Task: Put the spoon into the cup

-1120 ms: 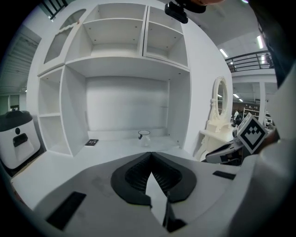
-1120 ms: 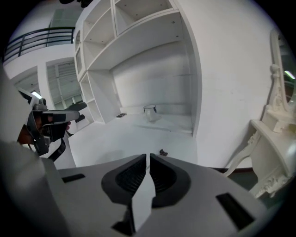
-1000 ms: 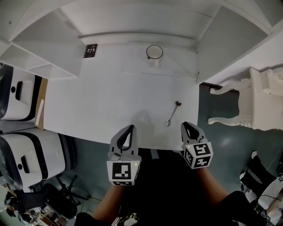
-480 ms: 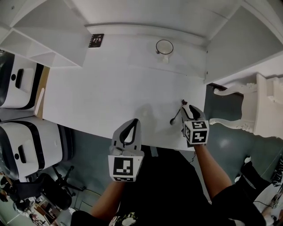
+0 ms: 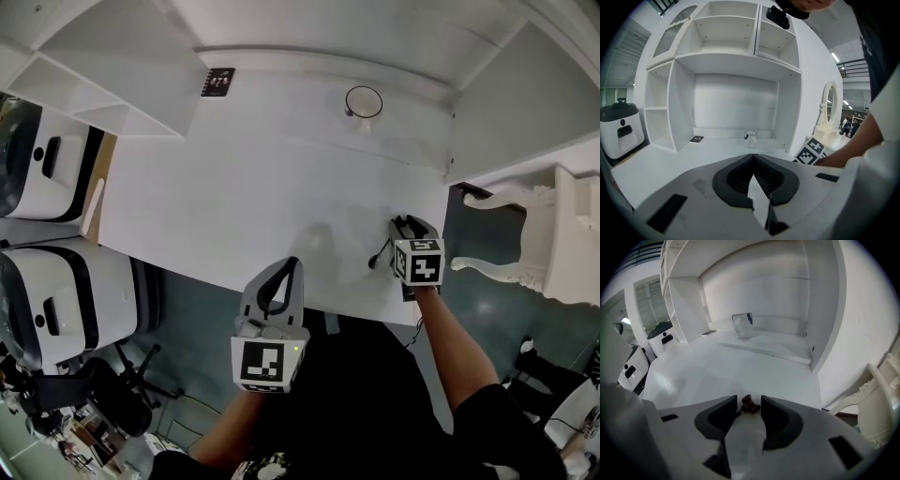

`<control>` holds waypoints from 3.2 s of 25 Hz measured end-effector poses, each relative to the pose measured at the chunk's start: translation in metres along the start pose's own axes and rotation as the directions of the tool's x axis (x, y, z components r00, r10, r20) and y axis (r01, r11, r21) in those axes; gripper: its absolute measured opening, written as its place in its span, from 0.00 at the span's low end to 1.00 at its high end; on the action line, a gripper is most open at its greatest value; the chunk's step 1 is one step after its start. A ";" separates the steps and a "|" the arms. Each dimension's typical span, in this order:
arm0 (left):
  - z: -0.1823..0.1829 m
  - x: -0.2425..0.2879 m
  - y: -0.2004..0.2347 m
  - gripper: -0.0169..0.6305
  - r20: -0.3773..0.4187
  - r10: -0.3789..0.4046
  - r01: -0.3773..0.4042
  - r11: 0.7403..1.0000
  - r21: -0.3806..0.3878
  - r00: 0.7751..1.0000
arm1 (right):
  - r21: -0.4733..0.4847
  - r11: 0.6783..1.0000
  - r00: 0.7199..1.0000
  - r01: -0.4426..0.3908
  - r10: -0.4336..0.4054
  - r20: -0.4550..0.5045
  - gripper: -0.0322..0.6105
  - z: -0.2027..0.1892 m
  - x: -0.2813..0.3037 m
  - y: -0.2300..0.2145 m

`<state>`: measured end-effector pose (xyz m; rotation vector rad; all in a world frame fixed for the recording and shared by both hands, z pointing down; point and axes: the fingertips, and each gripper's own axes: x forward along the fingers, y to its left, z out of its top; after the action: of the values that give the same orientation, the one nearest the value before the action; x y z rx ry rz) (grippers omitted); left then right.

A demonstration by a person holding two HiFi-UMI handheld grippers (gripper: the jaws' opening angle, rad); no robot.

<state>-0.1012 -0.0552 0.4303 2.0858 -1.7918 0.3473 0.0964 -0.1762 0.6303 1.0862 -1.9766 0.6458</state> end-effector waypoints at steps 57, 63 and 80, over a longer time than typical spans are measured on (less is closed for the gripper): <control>0.052 -0.030 0.041 0.04 0.183 -0.152 0.145 0.988 0.054 0.971 | 0.018 0.980 0.764 0.198 -0.166 0.623 0.32 0.146 -0.176 0.084; 0.049 -0.029 0.064 0.04 0.172 -0.142 0.129 0.988 0.088 0.975 | 0.031 0.979 0.773 0.202 -0.179 0.609 0.32 0.144 -0.169 0.091; 0.071 0.020 0.075 0.04 0.170 -0.108 0.091 0.991 0.100 0.980 | -0.010 0.973 0.780 0.229 -0.177 0.600 0.32 0.236 -0.114 0.034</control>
<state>-0.1757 -0.1133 0.3834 2.3254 -1.7893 0.2295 0.0146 -0.2771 0.3995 1.5650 -2.3286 0.0901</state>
